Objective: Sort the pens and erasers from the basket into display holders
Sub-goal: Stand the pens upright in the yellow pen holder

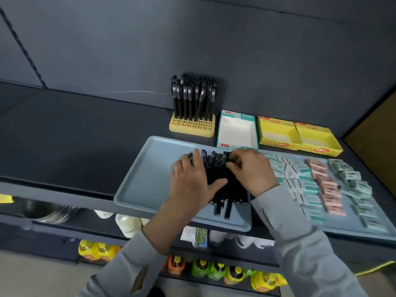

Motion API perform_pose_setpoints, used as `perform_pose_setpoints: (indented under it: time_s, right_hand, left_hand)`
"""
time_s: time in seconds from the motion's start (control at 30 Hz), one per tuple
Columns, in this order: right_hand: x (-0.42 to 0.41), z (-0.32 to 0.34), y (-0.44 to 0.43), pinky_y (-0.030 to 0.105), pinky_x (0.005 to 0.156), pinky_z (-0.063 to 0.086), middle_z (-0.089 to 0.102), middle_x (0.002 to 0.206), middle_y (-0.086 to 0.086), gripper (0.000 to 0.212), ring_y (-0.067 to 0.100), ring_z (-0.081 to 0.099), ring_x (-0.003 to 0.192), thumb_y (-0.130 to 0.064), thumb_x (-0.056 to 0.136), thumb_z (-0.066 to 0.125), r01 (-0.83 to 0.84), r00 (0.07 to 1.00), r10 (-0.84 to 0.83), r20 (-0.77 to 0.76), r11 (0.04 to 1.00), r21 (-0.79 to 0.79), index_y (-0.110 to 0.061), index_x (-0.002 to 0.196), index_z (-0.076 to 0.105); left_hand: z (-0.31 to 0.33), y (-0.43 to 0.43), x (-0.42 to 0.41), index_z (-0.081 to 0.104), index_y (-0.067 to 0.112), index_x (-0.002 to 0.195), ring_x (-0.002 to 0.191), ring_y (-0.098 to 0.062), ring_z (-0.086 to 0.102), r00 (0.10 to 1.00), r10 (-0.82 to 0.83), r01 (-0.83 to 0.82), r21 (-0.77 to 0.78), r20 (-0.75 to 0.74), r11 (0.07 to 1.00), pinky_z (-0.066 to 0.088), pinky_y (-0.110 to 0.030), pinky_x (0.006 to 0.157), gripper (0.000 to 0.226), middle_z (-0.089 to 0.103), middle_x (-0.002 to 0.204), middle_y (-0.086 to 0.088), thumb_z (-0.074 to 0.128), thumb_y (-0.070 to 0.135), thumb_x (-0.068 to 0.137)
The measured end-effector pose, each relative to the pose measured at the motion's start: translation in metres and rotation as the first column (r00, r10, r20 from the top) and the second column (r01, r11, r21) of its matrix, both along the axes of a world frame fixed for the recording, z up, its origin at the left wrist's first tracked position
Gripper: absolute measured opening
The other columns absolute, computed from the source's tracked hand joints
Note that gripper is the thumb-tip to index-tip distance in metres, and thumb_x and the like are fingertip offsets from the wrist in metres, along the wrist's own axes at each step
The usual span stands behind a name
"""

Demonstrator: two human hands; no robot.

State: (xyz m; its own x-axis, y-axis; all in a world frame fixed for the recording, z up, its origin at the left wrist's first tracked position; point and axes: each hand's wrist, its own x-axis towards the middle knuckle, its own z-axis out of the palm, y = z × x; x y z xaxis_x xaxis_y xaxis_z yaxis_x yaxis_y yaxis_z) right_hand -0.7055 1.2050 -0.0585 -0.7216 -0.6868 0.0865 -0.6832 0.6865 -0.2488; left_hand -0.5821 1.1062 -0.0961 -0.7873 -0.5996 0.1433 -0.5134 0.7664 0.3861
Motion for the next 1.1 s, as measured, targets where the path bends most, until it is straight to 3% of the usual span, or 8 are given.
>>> perform_pose_setpoints:
  time_s: [0.1, 0.2, 0.43, 0.63, 0.73, 0.83, 0.97, 1.1]
  right_hand:
    - [0.01, -0.009, 0.002, 0.034, 0.084, 0.043, 0.057, 0.116, 0.011, 0.029, 0.032, 0.058, 0.105, -0.028, 0.091, 0.063, -0.016, 1.0, 0.015, -0.019, 0.999, -0.035, -0.015, 0.116, 0.063]
    - [0.017, -0.011, 0.0, 0.032, 0.088, 0.042, 0.053, 0.12, 0.011, 0.03, 0.033, 0.056, 0.108, -0.021, 0.09, 0.065, -0.068, 0.998, 0.069, 0.001, 0.994, -0.08, -0.014, 0.119, 0.064]
    - [0.026, -0.01, -0.014, 0.03, 0.088, 0.039, 0.057, 0.116, 0.01, 0.027, 0.029, 0.055, 0.108, -0.011, 0.086, 0.067, -0.201, 0.98, 0.201, -0.001, 0.976, -0.082, -0.014, 0.112, 0.066]
    - [0.02, -0.009, -0.024, 0.031, 0.086, 0.042, 0.063, 0.115, 0.01, 0.031, 0.029, 0.057, 0.108, -0.014, 0.087, 0.065, -0.174, 0.985, 0.173, -0.011, 0.983, -0.058, -0.017, 0.117, 0.064]
    - [0.015, -0.007, -0.031, 0.036, 0.085, 0.048, 0.065, 0.11, 0.011, 0.024, 0.031, 0.06, 0.103, -0.014, 0.086, 0.064, -0.152, 0.988, 0.15, -0.025, 0.986, -0.071, -0.015, 0.11, 0.063]
    - [0.01, -0.002, -0.035, 0.036, 0.084, 0.047, 0.064, 0.111, 0.009, 0.023, 0.03, 0.059, 0.103, -0.02, 0.088, 0.063, -0.153, 0.988, 0.153, -0.015, 0.982, -0.106, -0.016, 0.111, 0.063]
    - [0.009, 0.008, -0.042, 0.029, 0.09, 0.044, 0.066, 0.119, 0.005, 0.028, 0.025, 0.06, 0.106, -0.019, 0.095, 0.055, -0.163, 0.978, 0.198, 0.063, 0.917, -0.363, -0.018, 0.122, 0.061]
    - [0.02, 0.028, -0.05, 0.022, 0.107, 0.035, 0.039, 0.15, -0.006, 0.05, 0.009, 0.045, 0.129, -0.014, 0.101, 0.042, -0.282, 0.929, 0.37, 0.014, 0.732, -0.621, -0.027, 0.148, 0.033]
  left_hand:
    - [0.0, 0.007, -0.005, 0.014, 0.003, 0.15, 0.127, -0.038, 0.036, 0.995, 0.043, -0.042, -0.016, 0.093, 0.999, 0.031, -0.042, 0.106, 0.104, 0.038, 0.141, -0.02, 0.05, 0.071, 0.079]
    - [0.008, 0.004, -0.005, 0.019, 0.001, 0.146, 0.122, -0.037, 0.039, 0.987, 0.066, -0.058, -0.057, 0.15, 0.997, 0.034, -0.041, 0.103, 0.095, 0.043, 0.135, -0.018, 0.056, 0.058, 0.08]
    - [0.023, -0.014, -0.003, 0.04, -0.002, 0.128, 0.11, -0.033, 0.05, 0.925, 0.157, -0.083, -0.218, 0.346, 0.972, 0.045, -0.037, 0.09, 0.045, 0.047, 0.124, -0.018, 0.05, 0.025, 0.093]
    - [0.025, -0.023, -0.005, 0.041, 0.004, 0.121, 0.109, -0.03, 0.055, 0.921, 0.115, -0.032, -0.22, 0.372, 0.975, 0.046, -0.033, 0.082, 0.028, 0.051, 0.121, -0.016, 0.044, 0.005, 0.093]
    - [0.028, -0.031, -0.003, 0.04, 0.004, 0.118, 0.104, -0.034, 0.057, 0.966, 0.117, -0.109, -0.046, 0.231, 0.993, 0.04, -0.035, 0.073, 0.025, 0.053, 0.116, -0.016, 0.042, 0.003, 0.092]
    - [0.035, -0.046, -0.001, 0.038, 0.009, 0.108, 0.089, -0.035, 0.057, 0.986, 0.116, -0.086, 0.225, -0.122, 0.971, 0.041, -0.038, 0.069, 0.018, 0.054, 0.101, -0.012, 0.046, 0.011, 0.092]
    - [0.046, -0.047, 0.003, 0.036, 0.017, 0.1, 0.06, -0.01, 0.048, 0.829, 0.144, 0.087, 0.38, -0.54, 0.921, 0.038, -0.028, 0.053, 0.017, 0.05, 0.075, 0.004, 0.049, 0.011, 0.093]
    - [0.029, -0.038, 0.004, 0.04, 0.017, 0.11, 0.075, 0.003, 0.057, 0.731, 0.215, 0.13, 0.442, -0.647, 0.887, 0.044, -0.016, 0.062, 0.019, 0.059, 0.089, 0.014, 0.052, 0.02, 0.097]
